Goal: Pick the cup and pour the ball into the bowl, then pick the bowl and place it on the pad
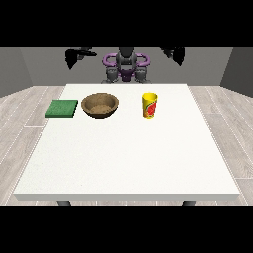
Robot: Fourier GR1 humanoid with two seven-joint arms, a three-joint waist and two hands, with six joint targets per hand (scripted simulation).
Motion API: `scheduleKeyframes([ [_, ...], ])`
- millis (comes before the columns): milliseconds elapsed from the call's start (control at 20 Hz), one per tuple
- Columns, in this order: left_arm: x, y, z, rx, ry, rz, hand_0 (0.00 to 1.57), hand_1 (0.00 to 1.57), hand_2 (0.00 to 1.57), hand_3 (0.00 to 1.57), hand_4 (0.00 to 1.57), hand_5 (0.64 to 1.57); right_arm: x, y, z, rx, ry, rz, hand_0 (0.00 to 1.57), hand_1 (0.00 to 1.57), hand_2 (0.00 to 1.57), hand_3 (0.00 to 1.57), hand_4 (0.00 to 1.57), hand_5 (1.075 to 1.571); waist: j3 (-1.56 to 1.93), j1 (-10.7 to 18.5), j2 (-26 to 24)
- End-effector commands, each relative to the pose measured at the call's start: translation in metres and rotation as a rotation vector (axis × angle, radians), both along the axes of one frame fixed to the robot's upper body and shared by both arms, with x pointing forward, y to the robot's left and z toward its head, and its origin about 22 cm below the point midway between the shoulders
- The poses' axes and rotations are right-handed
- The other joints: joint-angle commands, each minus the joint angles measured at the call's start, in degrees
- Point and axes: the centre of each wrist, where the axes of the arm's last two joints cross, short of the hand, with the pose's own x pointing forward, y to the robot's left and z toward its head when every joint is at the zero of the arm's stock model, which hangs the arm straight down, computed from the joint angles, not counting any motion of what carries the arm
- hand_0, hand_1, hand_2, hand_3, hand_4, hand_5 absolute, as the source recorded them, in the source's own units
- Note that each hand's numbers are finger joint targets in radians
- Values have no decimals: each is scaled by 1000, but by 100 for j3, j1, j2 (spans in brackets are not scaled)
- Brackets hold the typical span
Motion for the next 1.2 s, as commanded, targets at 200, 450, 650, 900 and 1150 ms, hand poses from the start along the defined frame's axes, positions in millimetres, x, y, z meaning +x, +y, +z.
scheduleKeyframes([
  [200, 45, -21, 35, 26, -156, 13, 0, 0, 0, 0, 0, 1415, 28, 2, -17, -3, -129, 44, 0, 0, 0, 0, 0, 1569, 4, -114, 997],
  [450, 56, 6, -10, 6, -152, 44, 0, 0, 0, 0, 0, 1390, 49, 7, 12, -21, -173, 62, 0, 0, 0, 0, 0, 1569, 0, -246, 1290],
  [650, 70, 13, -22, 39, -212, 67, 0, 0, 0, 0, 0, 1368, 60, 8, 25, -17, -242, 90, 0, 0, 0, 0, 0, 1568, -1, -431, 1694],
  [900, 97, -23, -14, 40, -199, 105, 0, 0, 0, 0, 0, 1382, 82, 22, 43, -9, -219, 127, 0, 0, 0, 0, 0, 1570, -1, -589, 1701],
  [1150, 98, -20, -40, 25, -224, 100, 0, 0, 0, 0, 0, 1379, 85, 6, 37, -10, -260, 122, 0, 0, 0, 0, 0, 1570, -2, -631, 1914],
])
